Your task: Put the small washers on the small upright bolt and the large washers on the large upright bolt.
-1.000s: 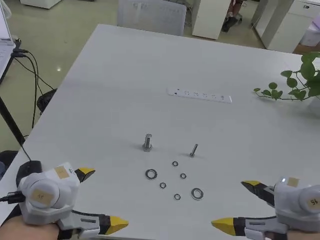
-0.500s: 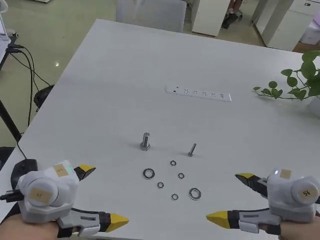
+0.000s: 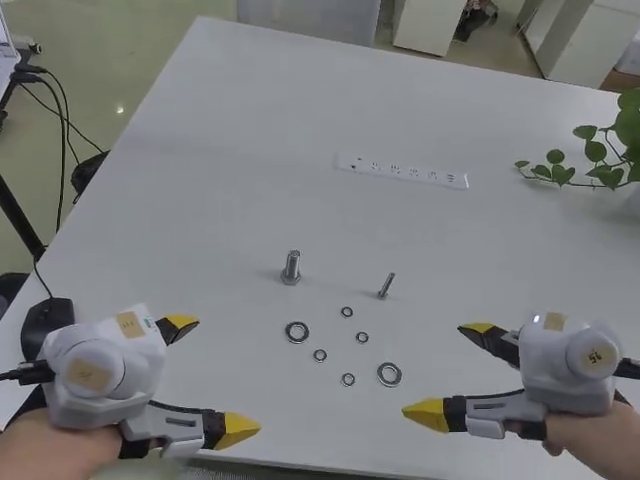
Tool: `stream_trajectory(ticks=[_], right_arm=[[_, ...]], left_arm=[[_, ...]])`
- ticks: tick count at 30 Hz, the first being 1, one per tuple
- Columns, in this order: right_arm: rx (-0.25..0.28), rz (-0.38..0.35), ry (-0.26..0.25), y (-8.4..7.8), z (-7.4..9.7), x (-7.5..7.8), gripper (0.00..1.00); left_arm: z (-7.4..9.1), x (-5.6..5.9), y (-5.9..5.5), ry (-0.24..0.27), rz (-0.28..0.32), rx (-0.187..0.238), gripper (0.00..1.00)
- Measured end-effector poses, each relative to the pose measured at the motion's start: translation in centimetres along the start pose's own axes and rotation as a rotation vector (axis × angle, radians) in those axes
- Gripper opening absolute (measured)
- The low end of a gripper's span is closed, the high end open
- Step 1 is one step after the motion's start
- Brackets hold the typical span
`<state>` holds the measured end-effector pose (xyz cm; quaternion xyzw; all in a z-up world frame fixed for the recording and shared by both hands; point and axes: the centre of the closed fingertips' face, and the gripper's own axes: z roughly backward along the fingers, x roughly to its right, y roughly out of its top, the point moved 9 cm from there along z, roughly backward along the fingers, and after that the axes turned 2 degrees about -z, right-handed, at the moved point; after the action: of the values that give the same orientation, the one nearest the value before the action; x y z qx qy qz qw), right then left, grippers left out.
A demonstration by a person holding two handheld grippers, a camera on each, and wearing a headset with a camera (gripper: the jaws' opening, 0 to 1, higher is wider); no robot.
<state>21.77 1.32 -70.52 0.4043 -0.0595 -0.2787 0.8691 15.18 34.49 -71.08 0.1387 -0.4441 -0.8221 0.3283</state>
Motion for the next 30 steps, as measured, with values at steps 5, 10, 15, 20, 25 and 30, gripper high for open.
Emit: stream_trajectory(ticks=[5, 10, 15, 20, 25, 30], right_arm=[[-0.045, 0.044, 0.020, 0.2, -0.9, 0.5, 0.91], [-0.086, 0.083, 0.040, 0.3, -2.0, 0.9, 0.88], [-0.152, 0.135, 0.060, 0.0, -3.2, 1.4, 0.84], [-0.204, 0.170, 0.071, -0.3, -4.0, 1.7, 0.81], [-0.275, 0.250, 0.090, -0.8, -4.8, 2.0, 0.77], [-0.300, 0.257, 0.107, -1.0, -5.8, 2.6, 0.73]], left_arm=[[-0.3, 0.1, -0.2, 0.006, -0.003, -0.009, 0.89], [-0.5, 0.2, -0.4, 0.013, 0.003, -0.015, 0.88], [-0.7, 0.1, -0.4, 0.015, 0.000, -0.014, 0.87], [-0.9, 0.5, -0.3, 0.015, -0.006, -0.021, 0.86], [-0.9, 0.7, -0.2, 0.020, -0.006, -0.013, 0.85], [-1.1, 0.8, -0.1, 0.020, -0.006, -0.020, 0.85]])
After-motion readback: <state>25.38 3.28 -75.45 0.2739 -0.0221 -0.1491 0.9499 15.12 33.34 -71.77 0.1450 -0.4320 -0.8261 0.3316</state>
